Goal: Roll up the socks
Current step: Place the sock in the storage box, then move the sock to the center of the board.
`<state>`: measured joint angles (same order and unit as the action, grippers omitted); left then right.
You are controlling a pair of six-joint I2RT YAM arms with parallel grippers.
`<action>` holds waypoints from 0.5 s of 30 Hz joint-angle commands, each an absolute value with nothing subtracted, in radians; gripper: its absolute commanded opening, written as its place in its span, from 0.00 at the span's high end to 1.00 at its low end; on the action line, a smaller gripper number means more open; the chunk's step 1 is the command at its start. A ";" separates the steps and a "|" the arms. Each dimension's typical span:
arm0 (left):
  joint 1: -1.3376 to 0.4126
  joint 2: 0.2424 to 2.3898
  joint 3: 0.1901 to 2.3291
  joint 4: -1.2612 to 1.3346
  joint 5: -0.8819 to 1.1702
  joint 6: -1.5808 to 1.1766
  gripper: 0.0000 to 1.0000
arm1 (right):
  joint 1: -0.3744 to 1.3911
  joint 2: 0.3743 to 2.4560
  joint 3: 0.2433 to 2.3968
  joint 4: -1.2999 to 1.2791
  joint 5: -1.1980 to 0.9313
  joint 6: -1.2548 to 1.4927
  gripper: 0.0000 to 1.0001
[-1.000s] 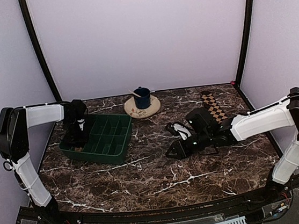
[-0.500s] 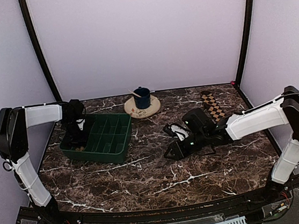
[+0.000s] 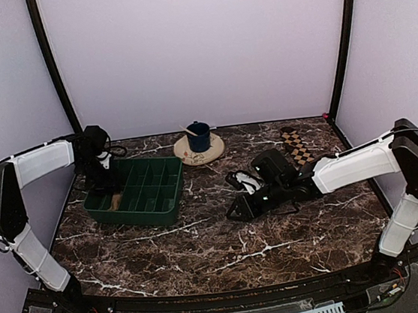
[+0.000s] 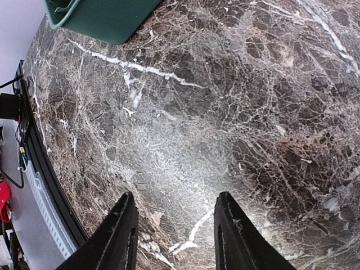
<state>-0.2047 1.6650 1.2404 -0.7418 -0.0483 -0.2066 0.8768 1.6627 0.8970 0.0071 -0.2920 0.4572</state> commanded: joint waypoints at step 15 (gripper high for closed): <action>-0.479 1.402 1.212 -0.334 -0.080 -0.143 0.56 | 0.858 1.603 0.976 -0.067 0.252 0.453 0.61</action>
<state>-0.4366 1.4395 1.2648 -0.5407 -0.0860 -0.1696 0.8745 1.6585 0.9543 -0.0597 -0.0429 0.4488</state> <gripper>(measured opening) 0.436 0.411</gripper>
